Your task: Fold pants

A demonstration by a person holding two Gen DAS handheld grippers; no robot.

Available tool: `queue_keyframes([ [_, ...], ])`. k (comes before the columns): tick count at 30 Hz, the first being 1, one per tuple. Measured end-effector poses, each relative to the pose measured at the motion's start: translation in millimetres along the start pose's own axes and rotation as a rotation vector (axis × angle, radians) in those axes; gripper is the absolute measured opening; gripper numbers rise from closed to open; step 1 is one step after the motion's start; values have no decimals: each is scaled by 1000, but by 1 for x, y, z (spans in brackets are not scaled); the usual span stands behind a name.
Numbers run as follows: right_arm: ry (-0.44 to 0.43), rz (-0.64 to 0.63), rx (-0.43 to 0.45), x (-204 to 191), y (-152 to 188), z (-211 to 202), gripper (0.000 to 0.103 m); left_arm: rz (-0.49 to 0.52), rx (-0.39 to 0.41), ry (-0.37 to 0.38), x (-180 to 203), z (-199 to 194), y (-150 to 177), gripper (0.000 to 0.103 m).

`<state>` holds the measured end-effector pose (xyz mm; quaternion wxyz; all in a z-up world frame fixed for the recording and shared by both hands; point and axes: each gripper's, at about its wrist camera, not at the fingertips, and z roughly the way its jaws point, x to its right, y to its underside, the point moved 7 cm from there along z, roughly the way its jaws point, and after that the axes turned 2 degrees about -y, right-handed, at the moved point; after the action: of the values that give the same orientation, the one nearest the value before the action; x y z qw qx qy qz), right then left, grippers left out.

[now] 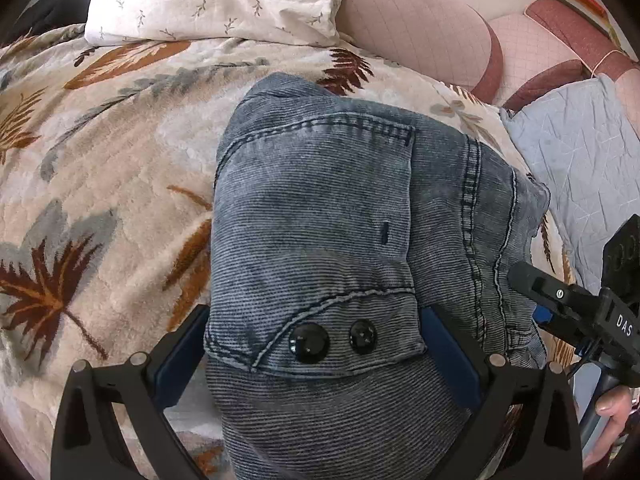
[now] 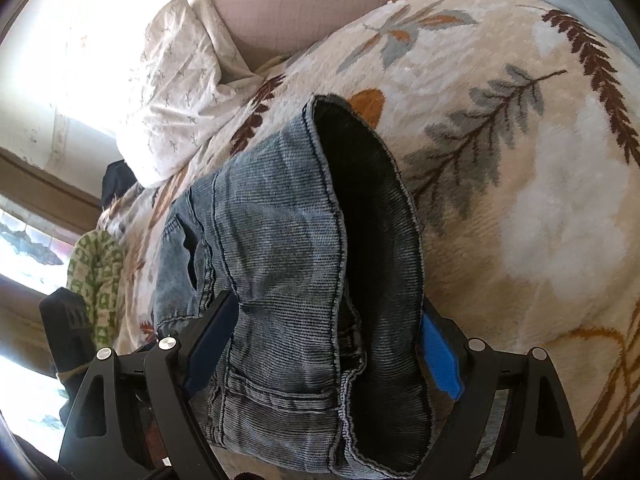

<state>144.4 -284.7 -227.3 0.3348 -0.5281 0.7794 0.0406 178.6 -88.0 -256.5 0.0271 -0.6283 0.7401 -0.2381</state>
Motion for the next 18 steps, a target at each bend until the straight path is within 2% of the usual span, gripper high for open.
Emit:
queue_keyframes([
  [10,2,-33,-25,-9,8,9,86,5,-14,-14,0,4,1,103],
  [18,26,-65,-39,-13,13,16,86,28,24,-43,0,3,4,103],
])
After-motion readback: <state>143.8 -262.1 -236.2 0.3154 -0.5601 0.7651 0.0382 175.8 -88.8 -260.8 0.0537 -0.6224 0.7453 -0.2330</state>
